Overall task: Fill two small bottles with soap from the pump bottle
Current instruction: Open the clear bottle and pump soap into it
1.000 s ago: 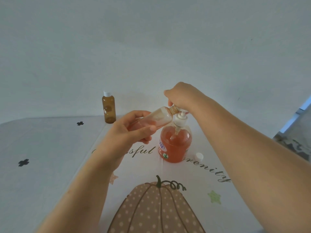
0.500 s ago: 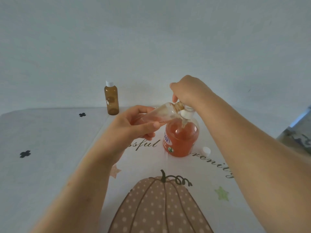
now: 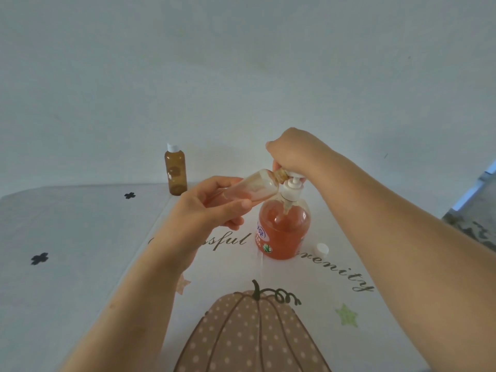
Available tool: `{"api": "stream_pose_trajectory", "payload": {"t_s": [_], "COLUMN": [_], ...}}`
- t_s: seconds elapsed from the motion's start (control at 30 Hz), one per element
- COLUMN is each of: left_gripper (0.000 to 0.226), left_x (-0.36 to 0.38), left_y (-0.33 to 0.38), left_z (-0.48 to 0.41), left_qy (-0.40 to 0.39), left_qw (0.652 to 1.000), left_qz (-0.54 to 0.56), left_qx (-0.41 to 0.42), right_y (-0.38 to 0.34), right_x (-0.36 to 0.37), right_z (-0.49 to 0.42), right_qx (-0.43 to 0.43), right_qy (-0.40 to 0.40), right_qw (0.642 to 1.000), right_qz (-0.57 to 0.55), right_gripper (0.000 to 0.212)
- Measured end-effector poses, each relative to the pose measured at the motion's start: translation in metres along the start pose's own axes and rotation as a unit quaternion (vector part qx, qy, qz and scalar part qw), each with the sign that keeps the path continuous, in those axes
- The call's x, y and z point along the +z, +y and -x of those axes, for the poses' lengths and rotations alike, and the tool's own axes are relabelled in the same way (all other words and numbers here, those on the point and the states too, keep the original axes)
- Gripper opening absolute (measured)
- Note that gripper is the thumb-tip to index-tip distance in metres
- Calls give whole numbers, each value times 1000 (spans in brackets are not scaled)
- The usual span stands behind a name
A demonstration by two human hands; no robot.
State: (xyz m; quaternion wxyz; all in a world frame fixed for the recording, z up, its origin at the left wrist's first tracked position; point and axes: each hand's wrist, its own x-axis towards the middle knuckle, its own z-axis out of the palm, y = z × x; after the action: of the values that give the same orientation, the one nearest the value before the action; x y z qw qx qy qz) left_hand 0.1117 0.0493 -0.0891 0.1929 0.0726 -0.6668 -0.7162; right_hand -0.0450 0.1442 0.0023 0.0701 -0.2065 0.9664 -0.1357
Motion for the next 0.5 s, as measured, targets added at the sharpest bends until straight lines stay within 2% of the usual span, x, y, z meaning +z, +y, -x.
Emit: {"api": "stream_pose_trajectory", "payload": {"t_s": [0.23,0.5], "left_gripper": [36,58], "left_x": [-1,-5], "left_y": [0,-4], "left_z": [0,-3], "left_qy": [-5,-11], "left_qw": [1000,999], "left_qz": [8,8], "left_qx": [-17,-31], "right_y": [0,6], "right_x": [3,16], "right_z": [0,-7], "right_qx": [11,0], "right_qy": [15,31], "right_qw": [998,997], "right_qz": [-65,-71], "right_gripper": [35,36]}}
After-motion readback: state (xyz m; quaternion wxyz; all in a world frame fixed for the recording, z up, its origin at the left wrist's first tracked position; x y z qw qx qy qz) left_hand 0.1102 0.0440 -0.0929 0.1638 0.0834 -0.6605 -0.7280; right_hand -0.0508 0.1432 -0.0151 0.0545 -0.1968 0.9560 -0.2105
